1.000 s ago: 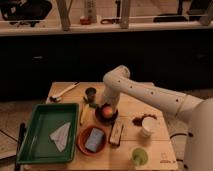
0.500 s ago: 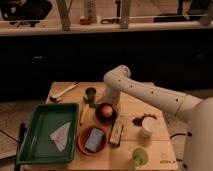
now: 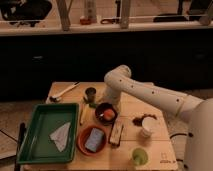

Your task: Place apple in purple bowl

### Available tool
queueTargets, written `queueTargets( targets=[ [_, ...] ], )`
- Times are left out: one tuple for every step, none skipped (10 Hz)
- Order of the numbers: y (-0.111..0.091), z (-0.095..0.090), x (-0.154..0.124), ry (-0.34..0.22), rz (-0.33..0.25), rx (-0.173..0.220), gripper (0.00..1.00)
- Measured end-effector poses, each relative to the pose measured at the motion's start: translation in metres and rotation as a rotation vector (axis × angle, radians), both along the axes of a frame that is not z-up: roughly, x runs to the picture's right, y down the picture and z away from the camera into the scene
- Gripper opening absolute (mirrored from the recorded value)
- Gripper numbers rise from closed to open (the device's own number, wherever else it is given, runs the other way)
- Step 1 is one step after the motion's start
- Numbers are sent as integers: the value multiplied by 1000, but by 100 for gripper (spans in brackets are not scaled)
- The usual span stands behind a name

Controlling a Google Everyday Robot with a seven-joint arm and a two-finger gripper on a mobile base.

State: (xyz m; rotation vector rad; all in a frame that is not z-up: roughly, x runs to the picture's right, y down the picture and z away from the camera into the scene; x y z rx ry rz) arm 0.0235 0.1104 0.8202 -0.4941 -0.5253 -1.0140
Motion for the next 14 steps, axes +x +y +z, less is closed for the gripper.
queueTargets(
  targets=[
    [0, 0, 0, 2, 0, 0, 80],
    [0, 0, 1, 3, 0, 0, 80],
    [0, 0, 0, 4, 0, 1, 80],
    [0, 1, 0, 2, -2, 1, 80],
    [0, 1, 0, 1, -3, 2, 80],
    [-1, 1, 0, -1, -4, 3, 80],
    [-1, 1, 0, -3, -5, 3, 80],
    [-1, 1, 0, -5, -4, 3, 80],
    [-2, 0, 0, -7, -4, 4, 80],
    [-2, 0, 0, -9, -4, 5, 80],
    [-3, 0, 1, -9, -4, 6, 80],
    [-3, 0, 1, -10, -4, 6, 80],
    [-4, 0, 1, -10, -4, 7, 80],
    [-5, -1, 2, -11, -4, 9, 80]
  ],
)
